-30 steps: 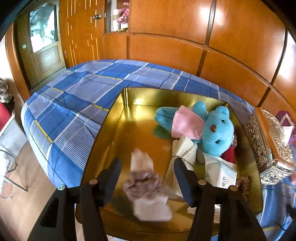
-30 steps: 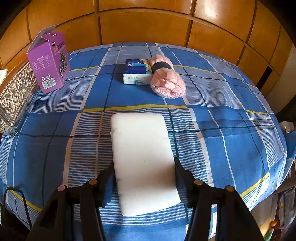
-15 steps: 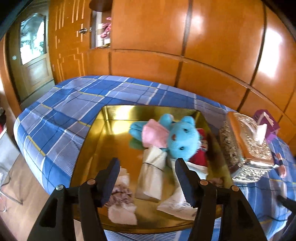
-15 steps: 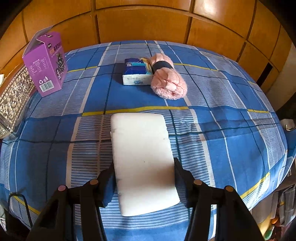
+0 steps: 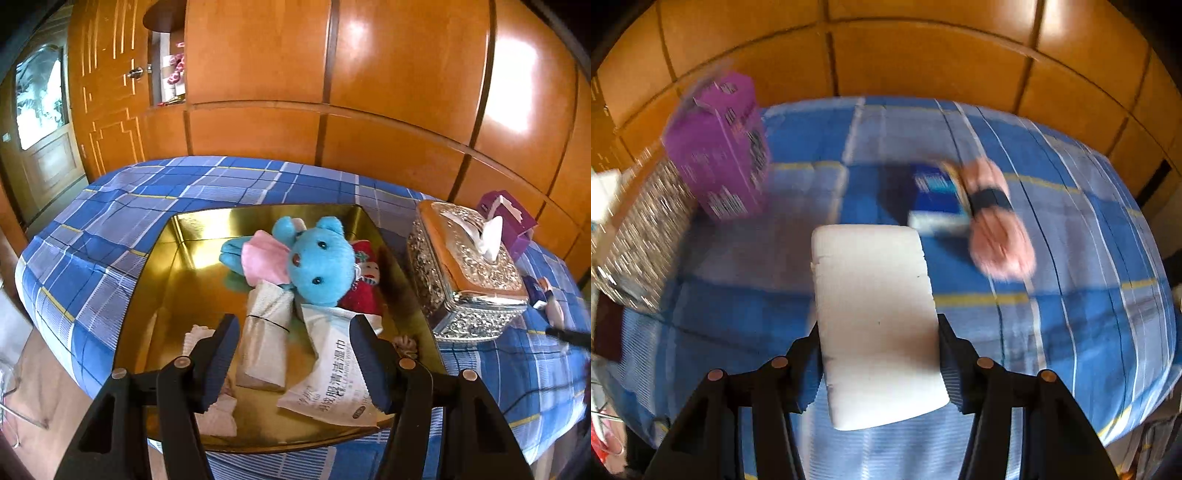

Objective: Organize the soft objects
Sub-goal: 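Carry the white foam pad over the gold tray and release it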

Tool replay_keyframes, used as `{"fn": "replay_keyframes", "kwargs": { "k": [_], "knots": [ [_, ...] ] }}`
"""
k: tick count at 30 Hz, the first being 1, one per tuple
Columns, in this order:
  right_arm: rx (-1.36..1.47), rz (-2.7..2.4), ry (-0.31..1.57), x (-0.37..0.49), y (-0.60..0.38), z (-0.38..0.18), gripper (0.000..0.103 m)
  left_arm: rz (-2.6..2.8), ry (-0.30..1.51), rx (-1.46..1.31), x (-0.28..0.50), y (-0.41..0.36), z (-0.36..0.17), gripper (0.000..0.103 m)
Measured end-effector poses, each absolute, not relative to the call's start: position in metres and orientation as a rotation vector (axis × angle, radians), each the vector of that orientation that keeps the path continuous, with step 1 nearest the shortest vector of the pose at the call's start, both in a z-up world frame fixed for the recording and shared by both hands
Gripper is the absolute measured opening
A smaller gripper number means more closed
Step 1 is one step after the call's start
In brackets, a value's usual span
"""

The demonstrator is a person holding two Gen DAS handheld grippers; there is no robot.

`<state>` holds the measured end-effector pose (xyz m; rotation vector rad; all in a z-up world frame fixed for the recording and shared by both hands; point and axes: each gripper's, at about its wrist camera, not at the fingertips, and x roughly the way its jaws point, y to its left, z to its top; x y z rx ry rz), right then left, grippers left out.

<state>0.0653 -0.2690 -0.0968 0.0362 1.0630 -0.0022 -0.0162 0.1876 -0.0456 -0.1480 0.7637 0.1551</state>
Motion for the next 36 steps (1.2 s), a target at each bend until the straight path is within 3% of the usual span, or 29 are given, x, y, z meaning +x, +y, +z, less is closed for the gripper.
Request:
{"fn": "replay_keyframes", "kwargs": {
  "k": [16, 24, 36],
  "knots": [
    [0.076, 0.012, 0.916, 0.174, -0.235, 0.005, 0.054, 0.094, 0.764, -0.135, -0.017, 0.178, -0.046, 0.063],
    [-0.035, 0.096, 0.866, 0.227, -0.169, 0.041, 0.054, 0.098, 0.760, -0.135, -0.017, 0.179, -0.045, 0.063],
    [-0.320, 0.647, 0.810, 0.168, -0.027, 0.044, 0.054, 0.141, 0.747, -0.134, -0.020, 0.187, -0.042, 0.063]
  ]
}}
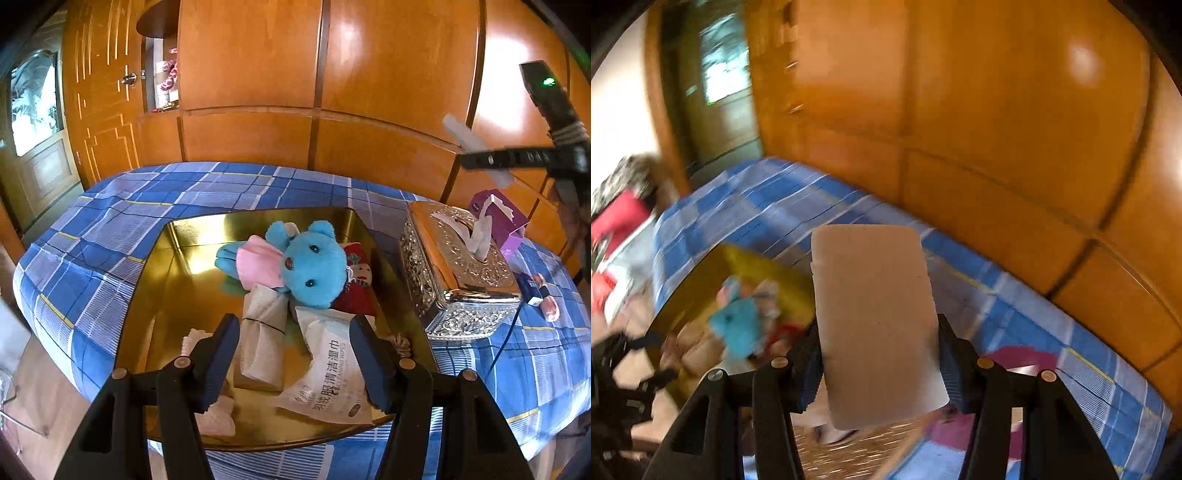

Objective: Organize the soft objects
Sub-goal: 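Carry the white foam pad over the gold tray and release it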

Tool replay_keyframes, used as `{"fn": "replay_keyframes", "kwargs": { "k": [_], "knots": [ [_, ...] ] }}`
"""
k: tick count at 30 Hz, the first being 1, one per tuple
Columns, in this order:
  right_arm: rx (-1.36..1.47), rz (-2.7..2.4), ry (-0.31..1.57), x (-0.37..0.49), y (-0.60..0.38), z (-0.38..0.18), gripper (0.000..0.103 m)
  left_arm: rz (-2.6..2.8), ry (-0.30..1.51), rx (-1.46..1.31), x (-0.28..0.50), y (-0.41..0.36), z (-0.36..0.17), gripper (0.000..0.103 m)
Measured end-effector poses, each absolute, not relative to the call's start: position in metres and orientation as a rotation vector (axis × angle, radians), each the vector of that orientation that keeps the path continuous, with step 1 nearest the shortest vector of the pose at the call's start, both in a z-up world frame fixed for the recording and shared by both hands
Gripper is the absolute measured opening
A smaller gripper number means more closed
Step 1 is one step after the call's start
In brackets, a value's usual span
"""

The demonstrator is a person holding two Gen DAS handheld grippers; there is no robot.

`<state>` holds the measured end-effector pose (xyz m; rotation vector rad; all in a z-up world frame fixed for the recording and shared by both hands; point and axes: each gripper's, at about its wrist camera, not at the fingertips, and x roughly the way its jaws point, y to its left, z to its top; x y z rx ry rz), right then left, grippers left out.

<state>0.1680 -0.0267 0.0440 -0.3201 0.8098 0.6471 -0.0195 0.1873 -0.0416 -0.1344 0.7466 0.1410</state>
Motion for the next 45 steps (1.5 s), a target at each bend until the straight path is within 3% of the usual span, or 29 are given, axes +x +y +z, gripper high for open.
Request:
{"fn": "replay_keyframes", "kwargs": {
  "k": [21, 45],
  "knots": [
    [-0.472, 0.848, 0.912, 0.050, 0.065, -0.025, 0.054, 0.254, 0.724, -0.133, -0.028, 0.212, -0.035, 0.063],
    [-0.494, 0.750, 1.007, 0.084, 0.153, -0.099, 0.057, 0.331, 0.728, -0.193, -0.030, 0.245, -0.041, 0.063]
  ]
}}
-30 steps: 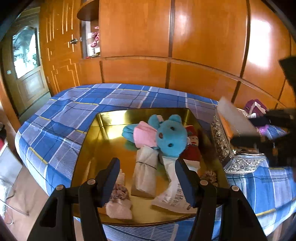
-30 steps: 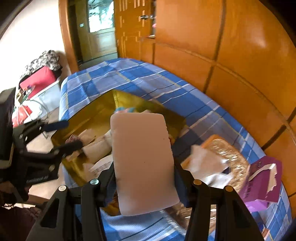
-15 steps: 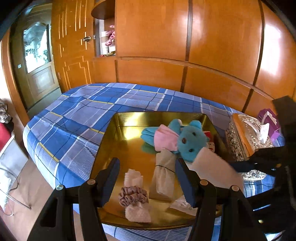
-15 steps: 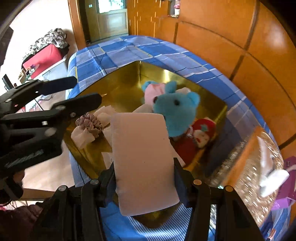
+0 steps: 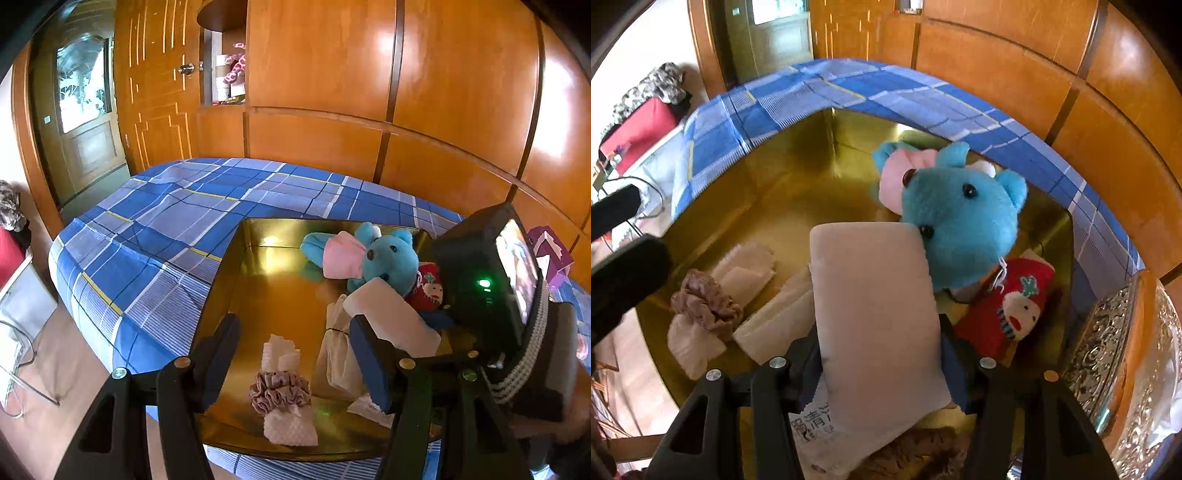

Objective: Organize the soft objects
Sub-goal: 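Carry the white foam pad over the gold tray and release it, then move both grippers back toward the tissue pack and towel roll on the bed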

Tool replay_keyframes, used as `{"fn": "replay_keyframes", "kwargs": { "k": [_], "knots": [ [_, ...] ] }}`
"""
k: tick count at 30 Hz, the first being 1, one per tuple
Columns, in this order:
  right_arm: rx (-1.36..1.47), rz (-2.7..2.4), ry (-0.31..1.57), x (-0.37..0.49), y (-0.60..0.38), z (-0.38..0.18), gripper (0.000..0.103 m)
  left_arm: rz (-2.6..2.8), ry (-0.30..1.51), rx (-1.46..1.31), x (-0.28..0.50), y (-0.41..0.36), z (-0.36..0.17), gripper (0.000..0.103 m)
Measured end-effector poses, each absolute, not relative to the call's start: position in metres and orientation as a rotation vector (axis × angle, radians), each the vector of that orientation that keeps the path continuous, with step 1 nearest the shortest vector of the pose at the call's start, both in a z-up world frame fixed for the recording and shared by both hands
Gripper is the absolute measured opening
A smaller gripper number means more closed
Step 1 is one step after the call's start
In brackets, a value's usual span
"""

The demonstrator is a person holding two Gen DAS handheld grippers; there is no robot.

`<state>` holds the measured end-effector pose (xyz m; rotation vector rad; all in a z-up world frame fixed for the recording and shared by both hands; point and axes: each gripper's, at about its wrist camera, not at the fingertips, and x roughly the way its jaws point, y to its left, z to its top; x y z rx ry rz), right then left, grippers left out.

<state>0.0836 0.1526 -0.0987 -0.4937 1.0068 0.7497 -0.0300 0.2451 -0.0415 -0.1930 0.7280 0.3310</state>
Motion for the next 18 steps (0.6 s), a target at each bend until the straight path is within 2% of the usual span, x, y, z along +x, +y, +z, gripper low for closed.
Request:
{"fn": "replay_keyframes", "kwargs": {
  "k": [8, 18],
  "knots": [
    [-0.405, 0.743, 0.985, 0.078, 0.132, -0.089, 0.070, 0.332, 0.719, -0.192, -0.031, 0.245, -0.040, 0.065],
    [-0.389, 0.683, 0.870, 0.065, 0.109, -0.059, 0.071, 0.322, 0.708, -0.186, -0.033, 0.241, -0.036, 0.066]
  ]
}}
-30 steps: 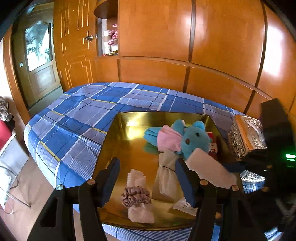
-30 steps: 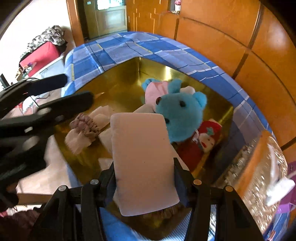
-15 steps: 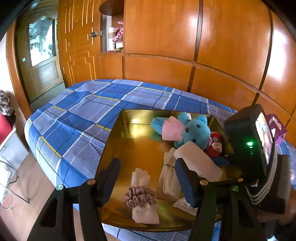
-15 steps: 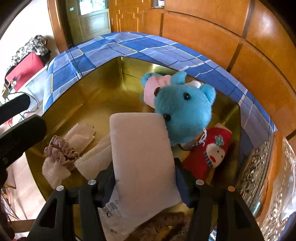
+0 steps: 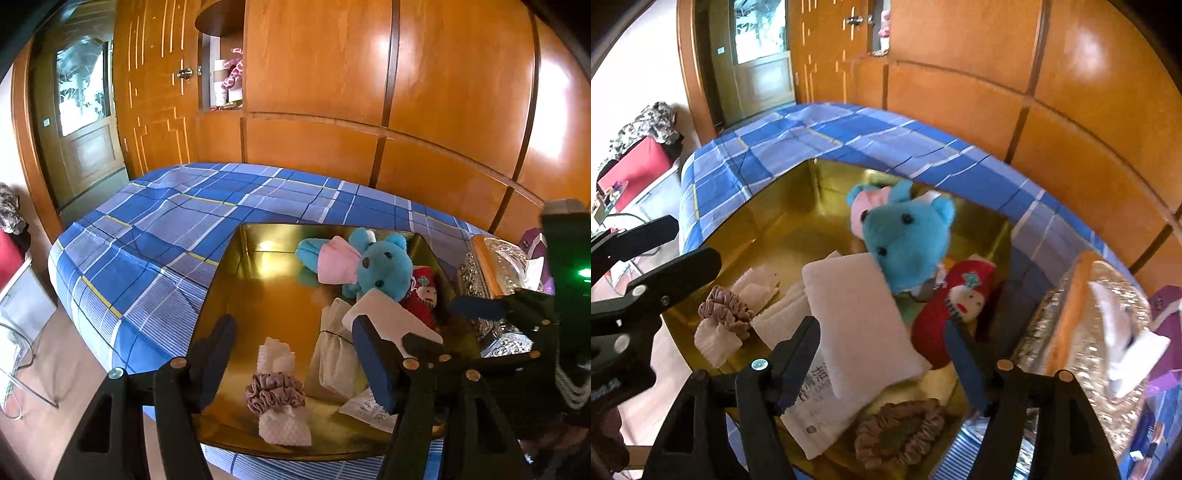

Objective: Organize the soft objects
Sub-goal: 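Move both grippers back toward the tissue pack and towel roll on the bed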

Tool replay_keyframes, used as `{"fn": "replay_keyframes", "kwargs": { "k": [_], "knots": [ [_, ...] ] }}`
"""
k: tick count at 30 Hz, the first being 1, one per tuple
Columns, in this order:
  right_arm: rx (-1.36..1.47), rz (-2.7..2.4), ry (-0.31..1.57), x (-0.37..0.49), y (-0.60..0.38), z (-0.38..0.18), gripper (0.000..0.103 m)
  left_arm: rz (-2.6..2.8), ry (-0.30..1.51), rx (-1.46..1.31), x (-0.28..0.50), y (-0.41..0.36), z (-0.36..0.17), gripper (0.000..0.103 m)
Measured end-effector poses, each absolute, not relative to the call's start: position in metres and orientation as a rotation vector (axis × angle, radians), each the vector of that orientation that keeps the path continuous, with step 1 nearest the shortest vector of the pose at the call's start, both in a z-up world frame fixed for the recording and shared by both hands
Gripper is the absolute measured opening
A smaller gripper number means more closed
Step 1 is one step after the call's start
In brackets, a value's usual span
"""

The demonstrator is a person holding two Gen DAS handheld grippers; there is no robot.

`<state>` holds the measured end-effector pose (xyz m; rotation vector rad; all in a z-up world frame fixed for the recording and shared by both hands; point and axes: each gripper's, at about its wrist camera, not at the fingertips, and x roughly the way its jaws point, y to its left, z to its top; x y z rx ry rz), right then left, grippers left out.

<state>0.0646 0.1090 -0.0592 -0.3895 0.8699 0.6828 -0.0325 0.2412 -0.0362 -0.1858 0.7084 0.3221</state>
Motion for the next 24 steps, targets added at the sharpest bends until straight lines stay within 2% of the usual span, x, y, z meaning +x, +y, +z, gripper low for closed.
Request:
{"fn": "replay_keyframes", "kwargs": {
  "k": [5, 13, 16, 24],
  "knots": [
    [-0.377, 0.650, 0.797, 0.053, 0.091, -0.043, 0.071, 0.307, 0.698, -0.199, -0.034, 0.240, -0.035, 0.070],
    [-0.299, 0.600, 0.670, 0.032, 0.046, -0.016, 0.071, 0.286, 0.701, -0.179, -0.033, 0.231, -0.034, 0.071],
    [-0.263, 0.567, 0.634, 0.027, 0.023, -0.007, 0.071, 0.284, 0.700, -0.172, -0.033, 0.228, -0.033, 0.074],
    [-0.156, 0.409, 0.645, 0.026, -0.055, -0.007, 0.071, 0.256, 0.704, -0.146, -0.034, 0.215, -0.033, 0.075]
  ]
}}
